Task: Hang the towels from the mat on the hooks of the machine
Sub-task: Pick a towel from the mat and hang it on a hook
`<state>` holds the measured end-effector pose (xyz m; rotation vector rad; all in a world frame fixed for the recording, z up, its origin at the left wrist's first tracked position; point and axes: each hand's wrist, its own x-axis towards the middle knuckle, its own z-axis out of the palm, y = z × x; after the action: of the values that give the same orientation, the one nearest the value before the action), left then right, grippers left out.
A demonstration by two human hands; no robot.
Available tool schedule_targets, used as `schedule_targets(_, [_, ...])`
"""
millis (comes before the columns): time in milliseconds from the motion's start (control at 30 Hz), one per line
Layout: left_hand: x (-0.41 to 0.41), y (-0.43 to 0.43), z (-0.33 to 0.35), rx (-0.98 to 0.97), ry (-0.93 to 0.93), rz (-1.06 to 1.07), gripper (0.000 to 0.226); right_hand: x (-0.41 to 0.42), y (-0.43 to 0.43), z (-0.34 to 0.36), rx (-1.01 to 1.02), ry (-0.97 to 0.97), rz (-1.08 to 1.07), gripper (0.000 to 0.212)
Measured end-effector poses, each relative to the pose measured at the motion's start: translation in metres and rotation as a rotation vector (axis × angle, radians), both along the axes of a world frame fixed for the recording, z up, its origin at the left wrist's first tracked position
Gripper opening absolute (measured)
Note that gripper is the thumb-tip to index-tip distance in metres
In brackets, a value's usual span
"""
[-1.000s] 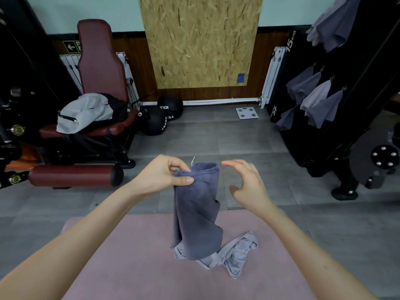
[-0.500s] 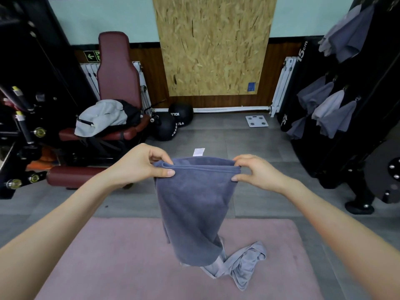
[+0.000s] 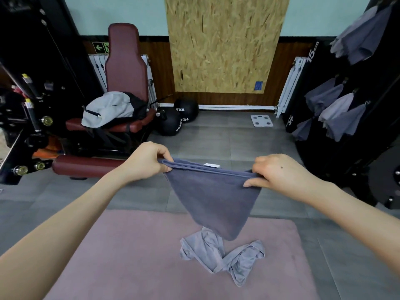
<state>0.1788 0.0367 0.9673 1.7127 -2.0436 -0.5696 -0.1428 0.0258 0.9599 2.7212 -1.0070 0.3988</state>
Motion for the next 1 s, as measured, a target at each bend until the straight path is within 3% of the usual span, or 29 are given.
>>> schedule_targets(67, [-0.006, -0.002, 0.001, -0.015, 0.026, -0.022, 0.030, -0.005, 0.000, -0.007, -0.039, 0.007, -0.028, 0.063])
schedule_targets(133, [-0.011, -0.005, 0.002, -0.022, 0.039, -0.048, 0.031, -0.007, 0.002, -0.005, 0.067, -0.134, -0.091, 0.049])
schedule_targets(300, [-0.018, -0.009, 0.004, 0.074, 0.155, -0.077, 0.041, -0.014, 0.008, 0.002, 0.737, -0.670, -0.326, 0.042])
schedule_targets(400, [-0.031, -0.009, 0.004, 0.115, 0.019, -0.133, 0.052, -0.015, 0.012, 0.007, 0.988, -0.706, -0.306, 0.041])
schedule_targets(500, [-0.047, -0.004, 0.000, 0.182, 0.115, -0.036, 0.037, -0.017, 0.017, 0.012, 1.018, -0.734, -0.340, 0.016])
schedule_targets(567, [-0.051, -0.001, 0.000, 0.263, 0.275, 0.002, 0.029, -0.019, 0.020, 0.013, 1.036, -0.794, -0.353, 0.017])
schedule_targets(700, [-0.050, 0.003, 0.008, 0.441, 0.435, -0.155, 0.047, -0.021, 0.028, 0.021, 1.019, -0.803, -0.321, 0.018])
schedule_targets(800, [-0.057, 0.006, 0.017, 0.382, 0.431, -0.179, 0.049, -0.025, 0.029, 0.029, 0.976, -0.848, -0.284, 0.019])
schedule_targets(900, [-0.066, 0.006, 0.028, 0.314, 0.589, -0.159, 0.042, -0.030, 0.029, 0.030, 0.929, -1.046, -0.237, 0.018])
schedule_targets(1000, [-0.073, 0.004, 0.043, 0.319, 0.683, -0.154, 0.031, -0.031, 0.032, 0.003, 1.005, -1.263, -0.206, 0.040])
